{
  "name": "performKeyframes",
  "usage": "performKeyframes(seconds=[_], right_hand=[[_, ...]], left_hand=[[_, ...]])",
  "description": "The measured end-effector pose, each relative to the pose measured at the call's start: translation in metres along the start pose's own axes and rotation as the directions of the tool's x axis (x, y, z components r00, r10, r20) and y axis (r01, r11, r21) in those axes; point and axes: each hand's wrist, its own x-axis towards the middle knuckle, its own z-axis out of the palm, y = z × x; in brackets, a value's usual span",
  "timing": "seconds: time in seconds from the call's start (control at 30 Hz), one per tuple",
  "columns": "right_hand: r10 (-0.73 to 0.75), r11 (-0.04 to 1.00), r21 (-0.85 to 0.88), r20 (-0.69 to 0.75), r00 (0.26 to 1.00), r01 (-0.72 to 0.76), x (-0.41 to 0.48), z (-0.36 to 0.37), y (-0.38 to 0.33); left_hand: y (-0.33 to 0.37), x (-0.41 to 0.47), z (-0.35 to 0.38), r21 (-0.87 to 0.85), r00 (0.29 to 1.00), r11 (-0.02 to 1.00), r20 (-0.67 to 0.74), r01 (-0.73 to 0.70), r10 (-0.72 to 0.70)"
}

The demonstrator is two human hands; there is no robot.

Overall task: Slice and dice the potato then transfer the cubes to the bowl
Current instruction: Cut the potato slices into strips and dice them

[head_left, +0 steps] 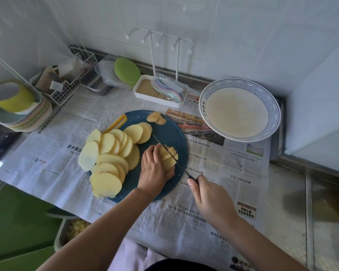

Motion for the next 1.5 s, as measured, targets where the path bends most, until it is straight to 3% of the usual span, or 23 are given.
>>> performKeyframes(seconds=[0.13, 0.47, 0.63, 0.97, 1.23, 1.5], right_hand=[[0.041, 0.998, -0.053, 0.07, 0.997, -0.038, 0.001, -0.005, 0.0], [0.015, 0.999, 0.045, 0.169, 0.986, -0.023, 0.01, 0.008, 0.008], [0.008, 1.0, -0.005, 0.242, 0.97, -0.007, 0.012, 0.006, 0.002], [0.063, 0.998, -0.033, 0.287, 0.956, -0.056, 0.021, 0.006, -0.006], [0.07, 0.986, -0.167, 0.282, 0.957, -0.023, 0.019, 0.012, -0.015], [0.137, 0.99, -0.058, 0.304, 0.943, -0.125, 0.049, 0.014, -0.017]], left_hand=[[-0.002, 0.0, 0.001, 0.017, 0.998, 1.0, 0.064, 0.016, -0.017], [-0.003, 0.002, 0.0, 0.116, 0.998, 0.993, 0.059, -0.038, 0.032], [-0.003, 0.003, 0.002, 0.145, 0.997, 0.987, 0.023, -0.074, 0.072], [-0.006, 0.004, 0.008, 0.137, 0.997, 0.989, 0.048, -0.064, 0.058], [-0.005, 0.004, 0.009, 0.125, 0.997, 0.99, 0.054, -0.064, 0.058], [-0.003, 0.005, 0.008, 0.159, 0.998, 0.987, 0.064, -0.037, 0.027]])
